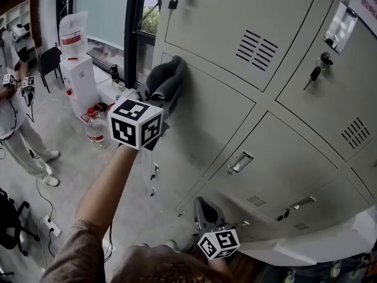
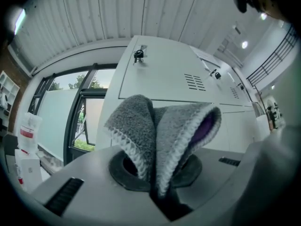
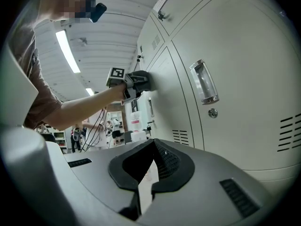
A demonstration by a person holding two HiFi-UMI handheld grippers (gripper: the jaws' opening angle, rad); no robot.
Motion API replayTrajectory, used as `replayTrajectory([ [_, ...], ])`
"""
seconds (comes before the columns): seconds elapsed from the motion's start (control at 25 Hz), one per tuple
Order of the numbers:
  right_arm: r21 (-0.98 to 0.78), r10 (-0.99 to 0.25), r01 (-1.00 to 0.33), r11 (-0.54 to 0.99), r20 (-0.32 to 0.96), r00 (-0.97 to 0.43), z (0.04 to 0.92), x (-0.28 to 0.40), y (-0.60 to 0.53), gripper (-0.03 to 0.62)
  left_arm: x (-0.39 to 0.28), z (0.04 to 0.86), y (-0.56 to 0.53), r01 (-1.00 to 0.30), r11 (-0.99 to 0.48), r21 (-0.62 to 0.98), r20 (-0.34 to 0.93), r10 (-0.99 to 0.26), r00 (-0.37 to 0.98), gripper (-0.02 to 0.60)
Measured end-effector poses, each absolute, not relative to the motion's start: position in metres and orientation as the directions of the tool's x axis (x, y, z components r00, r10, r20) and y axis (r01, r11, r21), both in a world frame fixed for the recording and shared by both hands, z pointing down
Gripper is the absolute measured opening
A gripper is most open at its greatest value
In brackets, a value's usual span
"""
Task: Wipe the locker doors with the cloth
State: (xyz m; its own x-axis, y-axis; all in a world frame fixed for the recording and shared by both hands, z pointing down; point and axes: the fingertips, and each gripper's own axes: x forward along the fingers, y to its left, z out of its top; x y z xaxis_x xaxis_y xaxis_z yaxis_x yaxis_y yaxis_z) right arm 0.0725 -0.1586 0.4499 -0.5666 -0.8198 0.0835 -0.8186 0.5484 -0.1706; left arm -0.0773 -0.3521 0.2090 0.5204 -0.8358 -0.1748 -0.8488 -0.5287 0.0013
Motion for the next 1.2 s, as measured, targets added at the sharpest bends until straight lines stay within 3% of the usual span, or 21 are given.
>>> replayTrajectory([
  [1.2, -0.191, -0.876, -0.873, 0.45, 0.099, -0.473, 0.461, 0.105, -0.13, -0.002, 0.067, 0.209, -0.285, -0.642, -0.766, -0.02, -0.135, -0.634, 0.761, 0.038],
])
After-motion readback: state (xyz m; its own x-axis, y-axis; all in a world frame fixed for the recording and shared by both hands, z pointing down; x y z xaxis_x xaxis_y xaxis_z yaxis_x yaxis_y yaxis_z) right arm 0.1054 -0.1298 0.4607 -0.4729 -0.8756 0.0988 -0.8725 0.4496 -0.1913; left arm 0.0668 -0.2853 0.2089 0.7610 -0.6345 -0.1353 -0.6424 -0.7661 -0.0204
